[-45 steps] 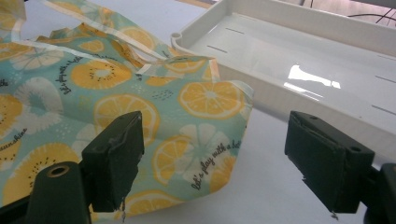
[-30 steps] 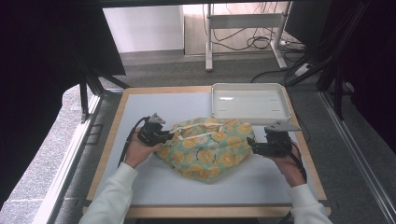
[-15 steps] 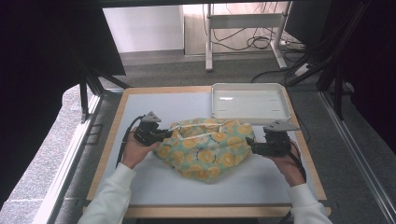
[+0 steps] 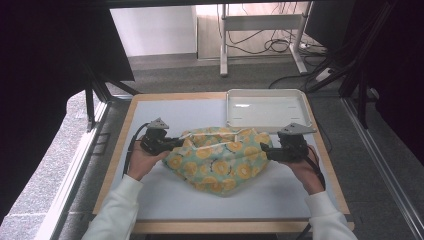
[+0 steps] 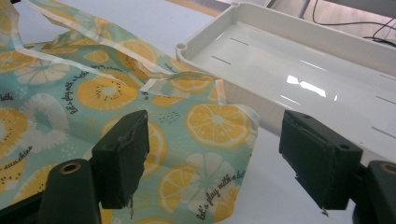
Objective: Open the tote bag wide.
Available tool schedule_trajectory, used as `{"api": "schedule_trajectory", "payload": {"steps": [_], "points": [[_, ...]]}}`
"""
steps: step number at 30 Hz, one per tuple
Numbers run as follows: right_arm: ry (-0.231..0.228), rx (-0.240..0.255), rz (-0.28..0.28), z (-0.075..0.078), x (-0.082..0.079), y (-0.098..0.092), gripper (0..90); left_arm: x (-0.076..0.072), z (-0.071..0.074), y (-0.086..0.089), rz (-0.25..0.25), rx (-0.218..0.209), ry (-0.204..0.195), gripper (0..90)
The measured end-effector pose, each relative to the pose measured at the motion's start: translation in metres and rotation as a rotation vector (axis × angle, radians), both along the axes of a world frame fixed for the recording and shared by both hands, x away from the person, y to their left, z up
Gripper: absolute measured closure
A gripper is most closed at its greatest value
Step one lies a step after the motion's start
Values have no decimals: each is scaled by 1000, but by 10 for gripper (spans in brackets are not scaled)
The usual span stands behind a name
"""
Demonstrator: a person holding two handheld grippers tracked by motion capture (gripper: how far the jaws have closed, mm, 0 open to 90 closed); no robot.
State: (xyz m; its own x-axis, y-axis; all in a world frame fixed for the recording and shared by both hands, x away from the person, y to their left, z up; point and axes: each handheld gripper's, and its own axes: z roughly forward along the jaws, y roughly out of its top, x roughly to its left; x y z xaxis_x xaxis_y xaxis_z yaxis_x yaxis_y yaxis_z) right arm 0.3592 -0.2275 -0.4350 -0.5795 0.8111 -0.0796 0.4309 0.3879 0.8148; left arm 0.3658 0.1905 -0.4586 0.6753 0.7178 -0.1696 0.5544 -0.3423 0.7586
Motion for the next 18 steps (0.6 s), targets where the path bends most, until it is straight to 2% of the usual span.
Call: {"api": "schedule_trajectory", "payload": {"steps": [8,12,13,18], "points": [[17,-18,18,4,12,7,260,-1,-1,-4,-7,13,0,864],[42,-30,60,10,20,19,264,-1,1,-3,-2,5,-6,864],[43,-48,74,13,25,28,264,-2,3,-3,-1,-3,-7,864],[54,-41,86,18,36,39,264,-3,3,-3,-1,-4,-8,863]]}}
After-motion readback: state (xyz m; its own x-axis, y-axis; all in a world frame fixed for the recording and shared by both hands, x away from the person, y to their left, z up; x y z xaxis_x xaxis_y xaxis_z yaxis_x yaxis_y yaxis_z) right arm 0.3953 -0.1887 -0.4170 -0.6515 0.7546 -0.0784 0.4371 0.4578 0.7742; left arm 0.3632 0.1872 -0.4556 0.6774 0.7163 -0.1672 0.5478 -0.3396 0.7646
